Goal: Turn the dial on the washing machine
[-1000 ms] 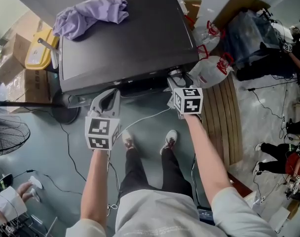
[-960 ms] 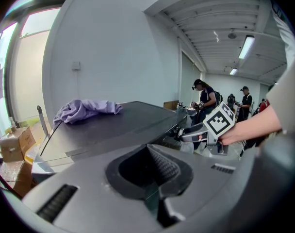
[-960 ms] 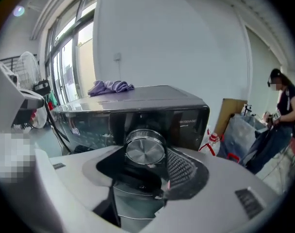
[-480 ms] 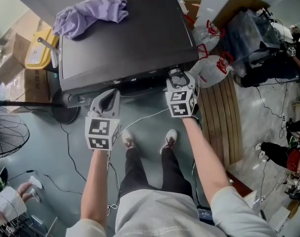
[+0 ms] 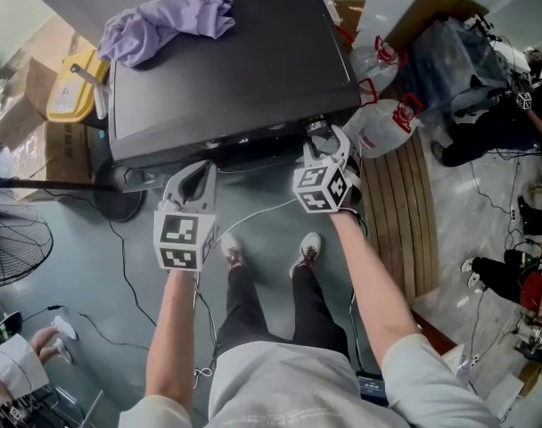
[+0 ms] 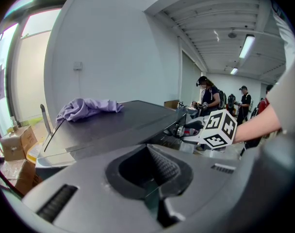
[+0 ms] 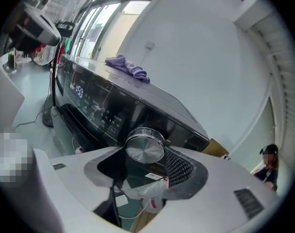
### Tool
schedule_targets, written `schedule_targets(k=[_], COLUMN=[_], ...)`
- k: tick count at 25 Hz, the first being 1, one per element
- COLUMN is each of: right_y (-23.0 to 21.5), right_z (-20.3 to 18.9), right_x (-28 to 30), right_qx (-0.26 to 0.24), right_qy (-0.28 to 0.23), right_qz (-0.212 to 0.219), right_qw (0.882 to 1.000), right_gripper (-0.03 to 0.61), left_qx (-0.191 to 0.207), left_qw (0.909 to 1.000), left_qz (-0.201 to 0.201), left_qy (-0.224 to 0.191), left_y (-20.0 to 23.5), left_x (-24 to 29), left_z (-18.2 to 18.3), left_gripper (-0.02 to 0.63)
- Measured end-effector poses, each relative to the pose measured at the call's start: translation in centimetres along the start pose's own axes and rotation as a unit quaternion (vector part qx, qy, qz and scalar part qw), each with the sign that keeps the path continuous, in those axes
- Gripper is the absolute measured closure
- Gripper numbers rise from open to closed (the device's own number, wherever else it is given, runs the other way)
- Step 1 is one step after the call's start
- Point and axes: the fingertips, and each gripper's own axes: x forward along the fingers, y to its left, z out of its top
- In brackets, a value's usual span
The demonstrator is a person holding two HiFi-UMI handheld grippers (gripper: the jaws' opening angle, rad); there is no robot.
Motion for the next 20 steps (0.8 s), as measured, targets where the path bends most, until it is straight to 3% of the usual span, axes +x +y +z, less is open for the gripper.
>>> schedule_targets(k=[4, 6, 8, 10, 13, 15, 18, 19, 20], right_y=[-0.1, 0.0, 0.3, 0.2, 0.1, 0.2, -0.3, -0.3, -0.2], right_z=[0.0, 0.1, 0.0, -0.3, -0.7, -0.7, -0.9, -1.0, -1.1], right_x=[-0.1, -0.1, 0.0, -0.1, -0.1, 0.1, 0.6, 0.7, 0.9], right_qx=[-0.051, -0.044, 0.000, 0.086, 0.245, 0.335, 0.444, 0.460, 0.461], right_qy=[-0.001, -0.007, -0.014, -0.020, -0.033, -0.041, -0.042, -0.036, -0.029], right_qz=[-0.024, -0.018, 0.006, 0.036, 0.098, 0.142, 0.172, 0.178, 0.179], right_qw=[0.998, 0.999, 1.000, 0.995, 0.964, 0.931, 0.878, 0.869, 0.869], right_gripper=[0.336, 0.336, 0.333, 0.302, 0.288, 0.287, 0.287, 0.287, 0.287], left_qx=[0.000, 0.000, 0.000, -0.001, -0.003, -0.007, -0.008, -0.008, -0.009], left_qw=[1.0000, 1.0000, 1.0000, 1.0000, 1.0000, 0.9999, 0.9999, 0.9999, 0.9998], left_qz=[-0.001, -0.002, -0.003, -0.004, -0.004, -0.004, -0.009, -0.011, -0.012], left_qy=[-0.001, -0.001, 0.001, 0.003, 0.007, 0.008, 0.009, 0.010, 0.011], left_y=[-0.2, -0.2, -0.2, -0.3, -0.2, -0.1, -0.6, -0.8, -0.8], left_x=[-0.1, -0.1, -0.1, -0.1, -0.1, -0.1, 0.1, 0.1, 0.2], left_z=[-0.1, -0.1, -0.1, -0.3, -0.5, -0.8, -1.0, -1.1, -1.2], left_gripper=[0.598, 0.598, 0.598, 0.598, 0.598, 0.598, 0.598, 0.598, 0.598])
